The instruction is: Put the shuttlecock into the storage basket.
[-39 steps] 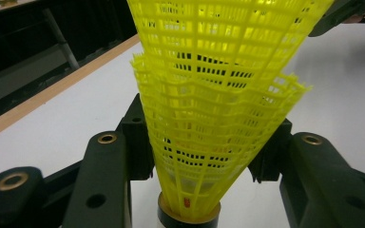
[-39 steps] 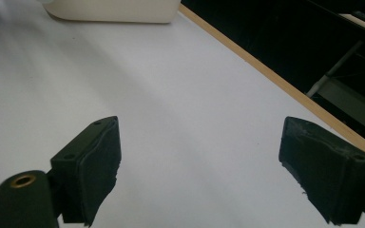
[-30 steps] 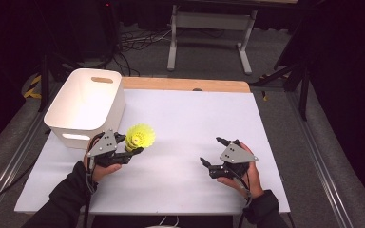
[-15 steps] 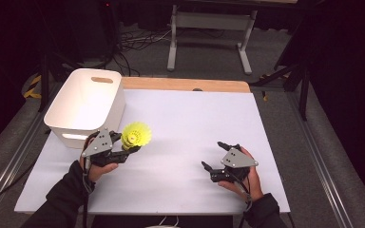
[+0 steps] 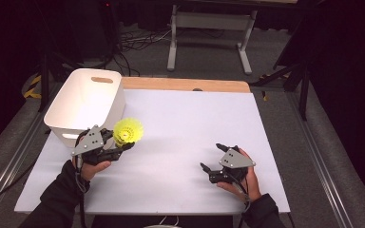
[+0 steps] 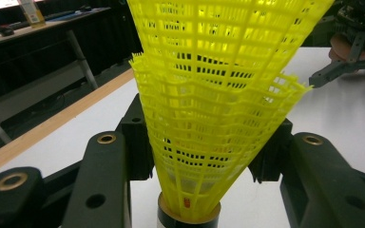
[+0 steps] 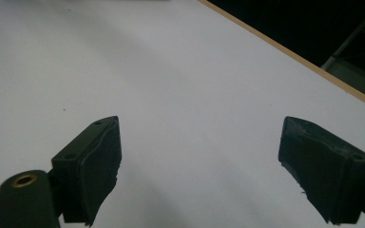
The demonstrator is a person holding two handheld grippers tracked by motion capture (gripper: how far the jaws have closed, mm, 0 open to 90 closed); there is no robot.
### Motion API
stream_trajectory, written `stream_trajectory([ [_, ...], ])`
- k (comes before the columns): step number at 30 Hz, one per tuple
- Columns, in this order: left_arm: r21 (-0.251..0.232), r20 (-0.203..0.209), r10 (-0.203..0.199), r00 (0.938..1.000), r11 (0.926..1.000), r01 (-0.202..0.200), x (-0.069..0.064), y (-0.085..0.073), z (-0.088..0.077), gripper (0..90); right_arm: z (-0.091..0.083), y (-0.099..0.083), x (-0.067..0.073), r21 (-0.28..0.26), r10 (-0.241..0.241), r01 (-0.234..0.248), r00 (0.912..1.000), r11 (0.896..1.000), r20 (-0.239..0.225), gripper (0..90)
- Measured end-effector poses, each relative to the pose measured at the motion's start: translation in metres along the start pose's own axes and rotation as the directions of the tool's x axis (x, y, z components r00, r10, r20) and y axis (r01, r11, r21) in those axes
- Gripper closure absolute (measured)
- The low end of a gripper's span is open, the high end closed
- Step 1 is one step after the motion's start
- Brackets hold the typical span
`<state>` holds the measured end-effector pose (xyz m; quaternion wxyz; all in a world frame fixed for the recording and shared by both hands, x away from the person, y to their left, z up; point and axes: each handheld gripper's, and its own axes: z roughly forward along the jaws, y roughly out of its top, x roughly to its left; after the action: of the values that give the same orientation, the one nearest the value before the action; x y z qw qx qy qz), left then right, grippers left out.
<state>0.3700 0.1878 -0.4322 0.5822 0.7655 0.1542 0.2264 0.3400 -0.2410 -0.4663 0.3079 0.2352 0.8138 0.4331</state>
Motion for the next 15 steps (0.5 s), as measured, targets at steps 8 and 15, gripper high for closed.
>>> stream_trajectory([
  [8, -0.001, -0.020, -0.002, 0.9998, 1.0000, 0.002, 0.002, 0.004, -0.009, 52.0, 0.001, 0.000, 0.000, 0.005, 0.000, 0.000, 1.0000, 1.000, -0.002, 15.9],
  [15, -0.010, -0.041, -0.008, 0.9991, 0.9999, 0.008, 0.005, 0.007, -0.019, 53.6, 0.001, -0.001, -0.001, 0.008, 0.002, -0.001, 1.0000, 1.000, -0.002, 16.5],
])
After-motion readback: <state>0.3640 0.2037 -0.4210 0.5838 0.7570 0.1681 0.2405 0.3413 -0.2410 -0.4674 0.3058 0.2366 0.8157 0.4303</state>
